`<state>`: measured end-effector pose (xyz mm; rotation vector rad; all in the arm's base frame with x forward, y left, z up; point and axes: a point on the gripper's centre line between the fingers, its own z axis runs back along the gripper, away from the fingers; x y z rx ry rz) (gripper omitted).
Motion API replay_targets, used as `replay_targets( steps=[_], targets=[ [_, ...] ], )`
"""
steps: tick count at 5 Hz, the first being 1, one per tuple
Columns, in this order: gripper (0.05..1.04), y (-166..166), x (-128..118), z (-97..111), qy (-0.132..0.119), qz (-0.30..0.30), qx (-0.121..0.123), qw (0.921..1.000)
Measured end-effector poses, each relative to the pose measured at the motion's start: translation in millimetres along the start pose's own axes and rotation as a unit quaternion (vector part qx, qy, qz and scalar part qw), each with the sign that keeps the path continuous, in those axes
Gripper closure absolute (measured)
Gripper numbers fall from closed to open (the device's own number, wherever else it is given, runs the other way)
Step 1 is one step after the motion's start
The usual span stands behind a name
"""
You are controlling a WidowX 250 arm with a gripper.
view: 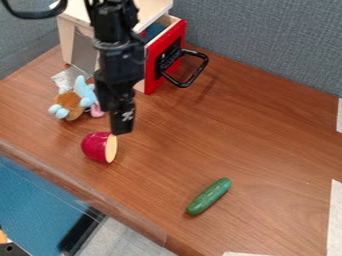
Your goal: Put the red object on the top of the drawer
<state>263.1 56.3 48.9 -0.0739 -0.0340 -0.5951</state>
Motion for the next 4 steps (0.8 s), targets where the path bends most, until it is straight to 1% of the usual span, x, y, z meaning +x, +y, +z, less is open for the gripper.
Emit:
replay_targets(
  steps=[1, 2, 3, 4],
  targets=[
    [0.084, 2.4, -15.5, -7.9, 0.022, -0.022, 0.01, 0.9995],
    [0.084, 5.9, -24.8, -13.7, 0.021, -0.033, 0.031, 0.9988],
    [0.084, 10.5, -25.6, -16.9, 0.018, -0.027, 0.054, 0.998],
    [0.084, 6.2, -24.5, -25.4, 0.022, -0.015, 0.064, 0.9976]
  ],
)
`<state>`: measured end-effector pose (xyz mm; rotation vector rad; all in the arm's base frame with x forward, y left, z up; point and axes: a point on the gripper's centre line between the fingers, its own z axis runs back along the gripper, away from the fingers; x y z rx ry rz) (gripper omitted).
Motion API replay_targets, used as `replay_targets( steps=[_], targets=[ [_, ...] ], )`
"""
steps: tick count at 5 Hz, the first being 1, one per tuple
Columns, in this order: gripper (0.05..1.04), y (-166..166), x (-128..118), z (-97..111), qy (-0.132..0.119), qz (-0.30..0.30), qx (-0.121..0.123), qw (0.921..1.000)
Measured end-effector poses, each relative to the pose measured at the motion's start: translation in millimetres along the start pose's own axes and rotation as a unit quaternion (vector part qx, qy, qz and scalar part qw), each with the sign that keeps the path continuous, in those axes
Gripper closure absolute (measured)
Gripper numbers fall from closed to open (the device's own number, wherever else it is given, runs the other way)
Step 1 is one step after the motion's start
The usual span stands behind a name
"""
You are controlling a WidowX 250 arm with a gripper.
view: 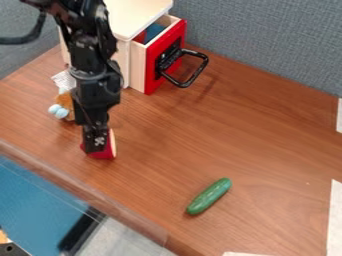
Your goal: Put the red object on the top of the drawer
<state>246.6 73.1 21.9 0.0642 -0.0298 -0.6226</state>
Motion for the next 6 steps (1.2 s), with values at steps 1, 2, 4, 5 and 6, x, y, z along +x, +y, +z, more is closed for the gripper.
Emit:
replay_targets(
  steps=[1, 2, 4, 5, 6],
  targets=[
    [0.084, -1.9, 1.3, -1.9, 0.001, 0.009, 0.007, 0.9999],
    [0.084, -6.5, 4.7, -4.5, 0.0, 0.014, 0.014, 0.9998],
    [0.084, -9.1, 7.2, -19.3, 0.004, 0.045, 0.011, 0.9989],
    [0.137, -7.9, 10.4, -24.5, -0.001, 0.064, 0.008, 0.9979],
    [0.268, -4.7, 11.3, -24.2, -0.012, 0.09, 0.01, 0.9959]
  ],
)
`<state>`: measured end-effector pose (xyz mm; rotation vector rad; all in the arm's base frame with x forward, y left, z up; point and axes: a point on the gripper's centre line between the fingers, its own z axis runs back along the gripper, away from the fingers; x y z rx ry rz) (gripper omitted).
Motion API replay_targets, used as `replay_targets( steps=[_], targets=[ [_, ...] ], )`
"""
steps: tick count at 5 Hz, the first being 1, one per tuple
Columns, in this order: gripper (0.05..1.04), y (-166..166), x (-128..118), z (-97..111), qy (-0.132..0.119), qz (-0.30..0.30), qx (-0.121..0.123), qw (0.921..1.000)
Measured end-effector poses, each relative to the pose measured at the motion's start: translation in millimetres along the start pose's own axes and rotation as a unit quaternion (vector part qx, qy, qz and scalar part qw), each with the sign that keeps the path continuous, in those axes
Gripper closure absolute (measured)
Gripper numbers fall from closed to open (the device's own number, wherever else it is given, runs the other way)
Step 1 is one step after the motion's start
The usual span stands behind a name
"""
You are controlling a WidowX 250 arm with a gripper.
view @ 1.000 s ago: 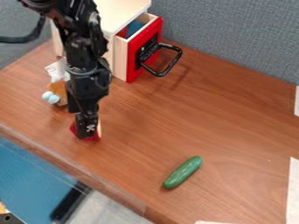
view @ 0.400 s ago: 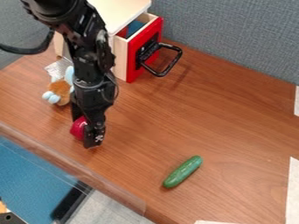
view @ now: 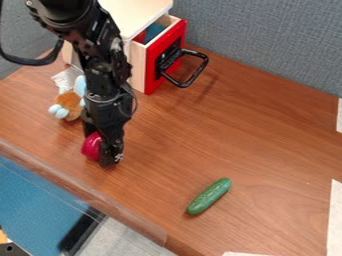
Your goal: Put the red object on the top of the drawer
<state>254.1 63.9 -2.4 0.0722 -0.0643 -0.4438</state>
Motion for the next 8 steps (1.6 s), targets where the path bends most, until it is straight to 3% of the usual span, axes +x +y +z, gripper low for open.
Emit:
replay_targets(
  steps=[1, 2, 3, 4, 5, 6, 8],
  targets=[
    [0.268, 0.4, 3.7, 10.7, -0.021, 0.019, 0.002, 0.9996],
    [0.268, 9.1, 15.0, 40.8, -0.055, 0.059, 0.02, 0.9965],
    [0.268, 30.7, 39.4, 75.2, -0.088, 0.116, 0.037, 0.9886],
    [0.268, 60.4, 70.8, 113.1, -0.118, 0.193, 0.054, 0.9725],
    [0.268, 90.0, 100.0, 131.3, -0.126, 0.252, 0.063, 0.9575],
    [0.268, 123.2, 119.4, 132.5, -0.117, 0.303, 0.064, 0.9435],
    [0.268, 167.2, 120.6, 113.1, -0.085, 0.364, 0.065, 0.9251]
  ],
)
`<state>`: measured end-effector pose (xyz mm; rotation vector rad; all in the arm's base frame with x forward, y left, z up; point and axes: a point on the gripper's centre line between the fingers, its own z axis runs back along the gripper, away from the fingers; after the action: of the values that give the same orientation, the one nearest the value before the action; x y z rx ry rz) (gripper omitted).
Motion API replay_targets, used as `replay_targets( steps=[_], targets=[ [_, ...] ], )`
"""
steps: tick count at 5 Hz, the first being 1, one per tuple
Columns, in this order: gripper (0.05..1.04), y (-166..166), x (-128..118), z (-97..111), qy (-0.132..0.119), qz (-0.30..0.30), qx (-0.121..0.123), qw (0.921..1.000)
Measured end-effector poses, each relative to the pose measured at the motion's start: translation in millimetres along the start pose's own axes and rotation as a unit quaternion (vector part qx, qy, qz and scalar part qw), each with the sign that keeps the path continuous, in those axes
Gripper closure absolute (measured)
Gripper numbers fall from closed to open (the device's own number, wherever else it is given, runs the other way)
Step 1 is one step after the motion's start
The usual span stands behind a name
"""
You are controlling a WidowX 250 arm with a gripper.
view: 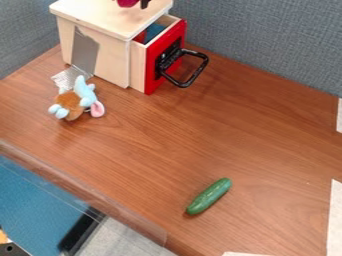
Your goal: Put the red object on the top of the drawer
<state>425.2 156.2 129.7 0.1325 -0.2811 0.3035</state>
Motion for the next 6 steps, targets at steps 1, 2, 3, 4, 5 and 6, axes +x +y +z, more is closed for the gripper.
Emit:
replay_targets(
  steps=[1, 2, 3, 4, 5, 6],
  targets=[
    [0.268, 12.6, 3.1, -8.3, 0.016, 0.021, 0.007, 0.9996],
    [0.268, 13.8, 3.0, -19.4, 0.034, 0.018, 0.007, 0.9992],
    [0.207, 15.2, 1.3, -19.6, 0.038, 0.019, -0.001, 0.9991],
    [0.066, 21.6, 0.1, -20.5, 0.04, 0.02, -0.012, 0.999],
    [0.074, 22.8, -0.8, -18.9, 0.039, 0.022, -0.018, 0.9989],
    [0.077, 23.6, 6.2, 14.7, 0.003, 0.022, -0.037, 0.999]
  ],
)
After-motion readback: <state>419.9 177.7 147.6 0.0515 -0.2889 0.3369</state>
